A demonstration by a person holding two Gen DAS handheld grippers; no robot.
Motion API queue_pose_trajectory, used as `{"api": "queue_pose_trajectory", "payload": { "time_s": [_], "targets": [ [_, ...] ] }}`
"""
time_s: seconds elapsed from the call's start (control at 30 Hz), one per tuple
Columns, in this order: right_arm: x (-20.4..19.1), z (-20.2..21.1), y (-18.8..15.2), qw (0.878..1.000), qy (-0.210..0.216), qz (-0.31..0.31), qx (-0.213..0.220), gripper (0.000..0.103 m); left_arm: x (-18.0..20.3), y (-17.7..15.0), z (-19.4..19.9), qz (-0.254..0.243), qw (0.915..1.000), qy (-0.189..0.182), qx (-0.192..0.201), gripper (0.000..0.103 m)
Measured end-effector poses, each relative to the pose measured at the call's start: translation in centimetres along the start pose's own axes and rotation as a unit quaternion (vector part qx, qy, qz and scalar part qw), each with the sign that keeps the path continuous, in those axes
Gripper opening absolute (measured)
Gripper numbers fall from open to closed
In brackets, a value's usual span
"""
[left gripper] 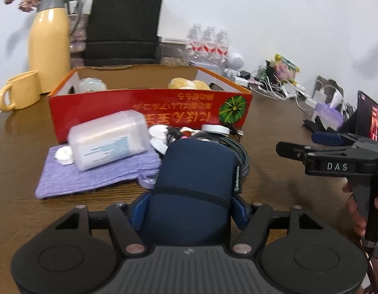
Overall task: Organize objects
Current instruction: 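Grasp the white perforated round lid with the right tool while the left tool holds the case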
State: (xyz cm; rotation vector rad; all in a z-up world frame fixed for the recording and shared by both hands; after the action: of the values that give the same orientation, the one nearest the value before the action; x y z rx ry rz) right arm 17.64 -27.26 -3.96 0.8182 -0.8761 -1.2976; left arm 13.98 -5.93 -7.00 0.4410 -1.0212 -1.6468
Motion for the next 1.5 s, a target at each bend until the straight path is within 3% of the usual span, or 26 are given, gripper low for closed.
{"api": "queue_pose_trajectory", "payload": {
  "time_s": [0.47,0.9,1.17,1.2,1.3,1.43,1.5],
  "targets": [
    [-3.4,0.1,0.1,1.000,0.013,0.022,-0.005,0.103,-3.9,0.5,4.3,0.051,0.9961,0.058,0.043,0.065],
    [-7.9,-1.1,1.1,0.997,0.065,0.037,-0.019,0.103,-7.9,0.2,4.2,0.098,0.9889,0.101,0.049,0.065],
    [-9.2,-2.9,2.7,0.997,0.072,0.014,-0.026,0.103,-8.3,-0.7,4.1,0.101,0.9883,0.103,0.049,0.065],
    [-9.1,-3.3,3.1,0.997,0.072,0.007,-0.029,0.101,-8.2,-0.7,4.1,0.101,0.9882,0.104,0.051,0.065],
    [-8.8,-4.7,3.8,0.997,0.066,-0.014,-0.042,0.081,-8.2,-0.8,4.1,0.099,0.9881,0.104,0.055,0.065],
    [-8.2,-6.8,3.7,0.994,0.064,-0.047,-0.078,0.040,-8.0,-1.0,3.9,0.086,0.9886,0.110,0.058,0.066],
    [-7.9,-6.8,3.5,0.994,0.067,-0.056,-0.072,0.040,-8.0,-1.1,3.9,0.082,0.9887,0.111,0.059,0.066]
  ]
}}
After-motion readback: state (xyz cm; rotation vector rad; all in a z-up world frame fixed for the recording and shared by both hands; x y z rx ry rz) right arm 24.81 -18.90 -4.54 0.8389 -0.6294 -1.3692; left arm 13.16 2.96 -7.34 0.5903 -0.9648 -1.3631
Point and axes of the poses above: each gripper's, at about its wrist camera, not at the fingertips, and z roughly against the way its jaws point, x to its right, y to its top, the point moved 5 cm from there along -z, roughly the way its jaws point, and after that the axes turned 7 degrees about -y, right-handed, at the moved point
